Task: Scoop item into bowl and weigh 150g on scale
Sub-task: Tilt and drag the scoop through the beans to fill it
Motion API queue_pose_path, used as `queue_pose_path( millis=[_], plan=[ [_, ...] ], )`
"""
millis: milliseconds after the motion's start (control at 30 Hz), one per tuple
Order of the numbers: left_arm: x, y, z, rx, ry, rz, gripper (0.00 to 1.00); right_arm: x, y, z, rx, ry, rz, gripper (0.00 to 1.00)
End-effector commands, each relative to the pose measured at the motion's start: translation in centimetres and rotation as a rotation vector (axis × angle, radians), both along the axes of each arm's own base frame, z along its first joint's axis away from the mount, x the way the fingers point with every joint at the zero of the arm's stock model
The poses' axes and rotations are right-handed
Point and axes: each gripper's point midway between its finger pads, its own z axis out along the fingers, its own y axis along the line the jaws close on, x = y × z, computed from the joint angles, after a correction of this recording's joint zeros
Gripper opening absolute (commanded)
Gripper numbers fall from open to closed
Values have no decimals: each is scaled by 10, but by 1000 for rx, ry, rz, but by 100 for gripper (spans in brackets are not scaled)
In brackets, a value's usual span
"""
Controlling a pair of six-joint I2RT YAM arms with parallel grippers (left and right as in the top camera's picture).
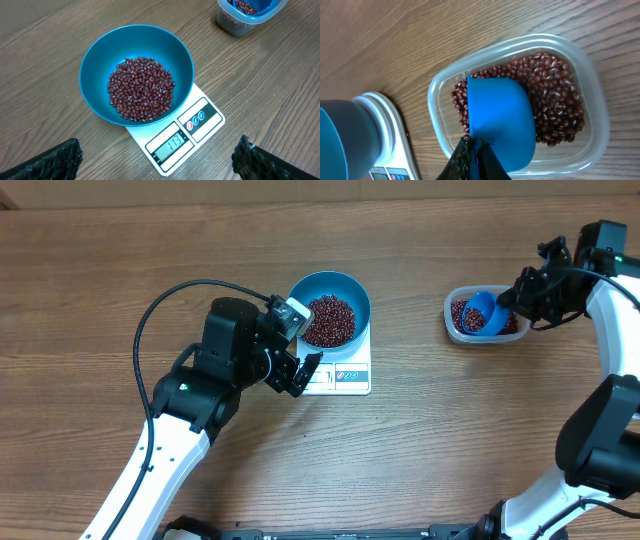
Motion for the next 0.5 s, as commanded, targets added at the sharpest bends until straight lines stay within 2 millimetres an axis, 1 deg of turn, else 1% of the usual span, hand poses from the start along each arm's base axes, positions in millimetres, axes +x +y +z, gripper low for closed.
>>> queue_pose_path(
  millis=[0,200,467],
  plan=[
    [3,-2,9,-12,-14,3,99,-3,-3,8,53,-17,-27,4],
    [3,-2,9,-12,-14,3,100,-2,-5,14,119,-44,-34,4],
    [3,-2,9,-11,-12,3,100,-2,-8,18,149,-58,-43,4]
  ],
)
